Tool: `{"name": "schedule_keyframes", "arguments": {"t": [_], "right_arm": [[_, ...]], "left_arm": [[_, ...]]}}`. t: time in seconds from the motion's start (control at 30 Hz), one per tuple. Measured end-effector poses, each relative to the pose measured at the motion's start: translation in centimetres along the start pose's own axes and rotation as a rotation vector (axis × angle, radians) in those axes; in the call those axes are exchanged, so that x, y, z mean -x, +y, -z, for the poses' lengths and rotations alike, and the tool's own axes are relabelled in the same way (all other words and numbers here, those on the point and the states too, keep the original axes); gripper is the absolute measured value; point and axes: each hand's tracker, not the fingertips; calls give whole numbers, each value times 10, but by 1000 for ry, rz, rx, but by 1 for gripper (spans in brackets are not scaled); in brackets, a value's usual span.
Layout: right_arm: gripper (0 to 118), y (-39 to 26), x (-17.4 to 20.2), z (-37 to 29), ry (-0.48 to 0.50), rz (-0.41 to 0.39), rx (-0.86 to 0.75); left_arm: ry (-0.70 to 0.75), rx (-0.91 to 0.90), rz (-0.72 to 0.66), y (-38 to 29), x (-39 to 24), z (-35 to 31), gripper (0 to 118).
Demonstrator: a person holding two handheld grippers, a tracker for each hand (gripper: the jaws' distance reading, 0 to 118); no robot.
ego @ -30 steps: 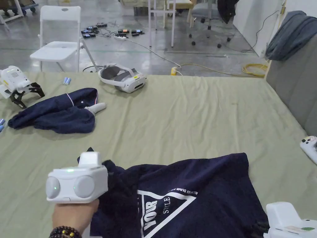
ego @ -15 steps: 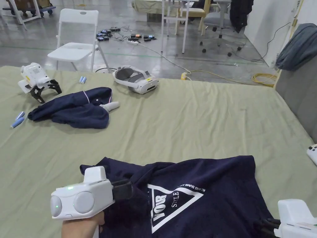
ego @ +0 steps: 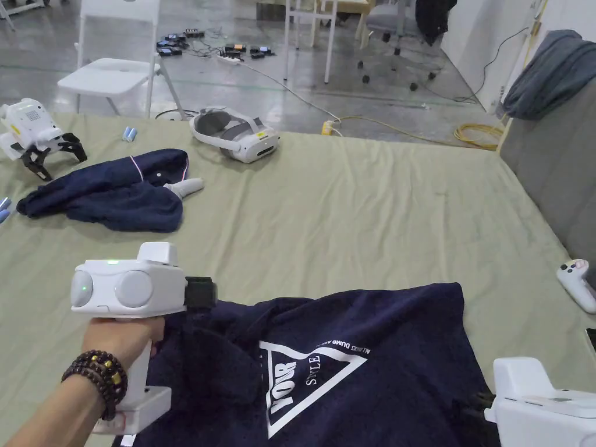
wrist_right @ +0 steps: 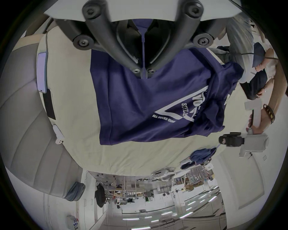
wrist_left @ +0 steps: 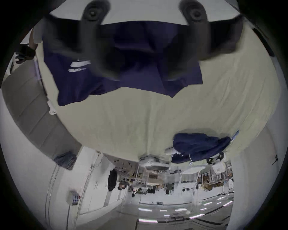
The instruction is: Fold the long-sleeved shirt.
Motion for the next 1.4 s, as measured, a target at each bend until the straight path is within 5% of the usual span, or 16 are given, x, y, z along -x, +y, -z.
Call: {"name": "schedule_keyframes", "arguments": {"t": [0.03, 0.07, 0.17, 0.33, 0.43, 0.5, 0.57, 0.73, 0.77, 0.87, 0.9, 1.1, 1.2, 1.27, 1.4], "right_arm": [[1, 3, 1, 5, -22, 0, 11], [1, 6, 1, 10, -28, -6, 12], [1, 16, -2, 25, -15, 12, 32], [1, 44, -12, 51, -20, 20, 45], [1, 69, -22, 69, -20, 21, 45], [1, 88, -30, 82, -19, 17, 44], [1, 114, -41, 99, -25, 12, 45], [1, 197, -74, 134, -135, 31, 33], [8, 213, -80, 139, -149, 52, 39], [83, 244, -102, 164, -136, 124, 94], [86, 251, -109, 178, -129, 129, 121], [73, 239, -113, 224, -141, 182, 307], [34, 223, -108, 239, -68, 233, 385], [16, 217, -99, 238, -105, 154, 364], [7, 218, -106, 221, -85, 182, 245]], "left_arm": [[20, 27, 7, 8, 2, 21, 104], [28, 51, 16, 15, 4, 37, 107], [39, 102, 0, 26, 15, 80, 93], [58, 177, -10, 20, 24, 127, 92], [89, 158, 25, 3, 17, 121, 78], [26, 132, 62, 5, 11, 106, 16], [-83, 155, 55, 7, 6, 97, 17], [-48, 70, 78, 13, 6, 68, 17], [-76, 63, 63, 15, 8, 62, 17], [-76, 46, 61, 16, 4, 41, 17], [-77, 37, 63, 16, 4, 38, 17], [-68, 1, 50, 23, -2, 43, 17], [-59, 7, 47, 31, -6, 48, 17], [-58, 13, 49, 32, -9, 50, 17], [-56, 13, 44, 31, -13, 48, 17]]}}
